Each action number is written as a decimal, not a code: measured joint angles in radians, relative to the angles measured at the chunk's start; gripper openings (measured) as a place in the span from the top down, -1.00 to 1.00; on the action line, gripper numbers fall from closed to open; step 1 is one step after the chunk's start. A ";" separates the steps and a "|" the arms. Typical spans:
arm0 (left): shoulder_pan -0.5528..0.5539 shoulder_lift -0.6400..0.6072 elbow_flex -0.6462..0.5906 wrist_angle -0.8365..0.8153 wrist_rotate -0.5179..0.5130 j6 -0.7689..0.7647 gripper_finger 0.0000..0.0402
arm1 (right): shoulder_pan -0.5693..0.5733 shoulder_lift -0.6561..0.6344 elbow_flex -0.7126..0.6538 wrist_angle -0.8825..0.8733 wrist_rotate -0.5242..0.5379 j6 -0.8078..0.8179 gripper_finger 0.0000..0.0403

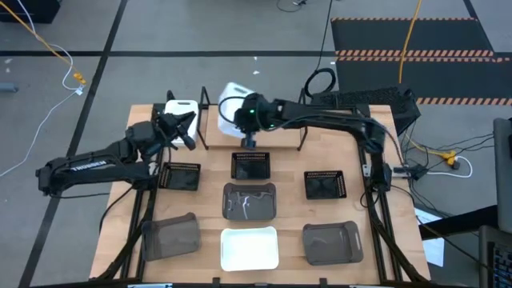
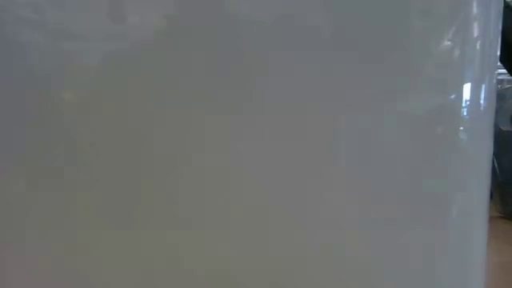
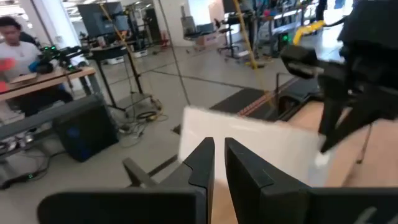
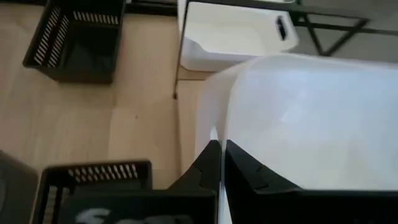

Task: Stack baskets on shelf by color
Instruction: Put the top right white bin on the shelf

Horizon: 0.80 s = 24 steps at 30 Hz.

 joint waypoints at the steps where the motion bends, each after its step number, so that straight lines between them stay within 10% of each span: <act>1: 0.009 -0.001 0.000 -0.002 0.000 0.000 0.79 | 0.000 0.021 0.007 0.012 -0.016 0.006 1.00; 24: 0.091 -0.002 0.000 -0.054 0.003 -0.028 0.74 | -0.001 0.124 0.006 0.123 -0.080 0.069 0.78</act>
